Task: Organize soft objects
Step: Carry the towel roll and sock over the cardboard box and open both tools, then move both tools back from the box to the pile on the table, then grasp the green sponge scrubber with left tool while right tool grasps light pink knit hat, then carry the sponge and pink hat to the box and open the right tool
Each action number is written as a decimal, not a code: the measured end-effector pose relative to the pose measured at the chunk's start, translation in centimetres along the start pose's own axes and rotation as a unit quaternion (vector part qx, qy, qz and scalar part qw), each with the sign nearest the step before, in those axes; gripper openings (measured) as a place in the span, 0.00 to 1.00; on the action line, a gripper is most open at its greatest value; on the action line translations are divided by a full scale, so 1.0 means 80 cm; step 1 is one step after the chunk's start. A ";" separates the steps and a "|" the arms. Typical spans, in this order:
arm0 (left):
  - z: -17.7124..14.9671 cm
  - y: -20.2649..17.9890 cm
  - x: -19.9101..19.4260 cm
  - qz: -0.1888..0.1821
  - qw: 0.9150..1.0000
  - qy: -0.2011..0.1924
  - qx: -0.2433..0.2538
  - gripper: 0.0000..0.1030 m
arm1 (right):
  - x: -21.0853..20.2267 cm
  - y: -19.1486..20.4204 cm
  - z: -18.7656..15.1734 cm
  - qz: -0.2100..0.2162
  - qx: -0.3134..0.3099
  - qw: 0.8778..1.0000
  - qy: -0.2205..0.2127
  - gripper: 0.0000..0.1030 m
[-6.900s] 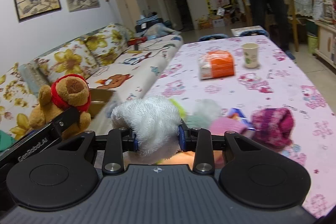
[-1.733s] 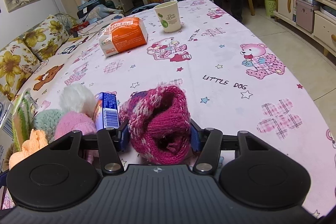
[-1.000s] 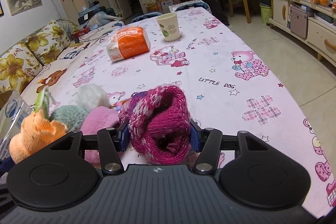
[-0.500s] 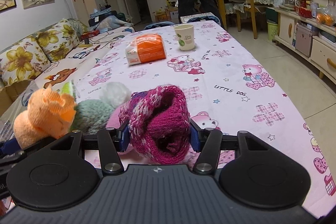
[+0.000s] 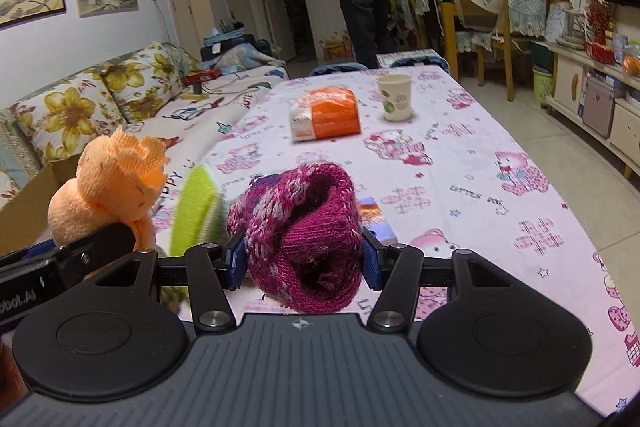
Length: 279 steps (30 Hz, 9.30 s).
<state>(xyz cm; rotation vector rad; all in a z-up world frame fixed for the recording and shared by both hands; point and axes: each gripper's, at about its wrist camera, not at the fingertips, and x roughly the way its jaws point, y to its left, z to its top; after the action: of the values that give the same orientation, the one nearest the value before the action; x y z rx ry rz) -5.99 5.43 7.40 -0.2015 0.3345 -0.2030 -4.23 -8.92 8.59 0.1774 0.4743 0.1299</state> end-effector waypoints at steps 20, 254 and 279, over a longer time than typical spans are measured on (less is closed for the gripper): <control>0.024 0.088 -0.047 0.088 0.985 -0.083 -0.120 0.65 | -0.005 0.080 0.016 0.075 -0.091 0.993 -0.026 0.66; 0.020 -0.001 0.028 0.055 0.997 -0.032 0.048 0.19 | 0.038 -0.010 0.009 0.089 0.114 0.989 0.025 0.47; 0.044 0.090 -0.043 0.158 0.973 -0.147 -0.077 0.19 | 0.067 0.091 0.042 0.178 0.074 0.981 -0.015 0.47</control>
<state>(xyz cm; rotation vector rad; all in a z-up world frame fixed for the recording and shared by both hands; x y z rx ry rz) -6.80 13.68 10.04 -0.3237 0.0833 0.1691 1.44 -1.43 10.59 0.4093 0.4192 0.4427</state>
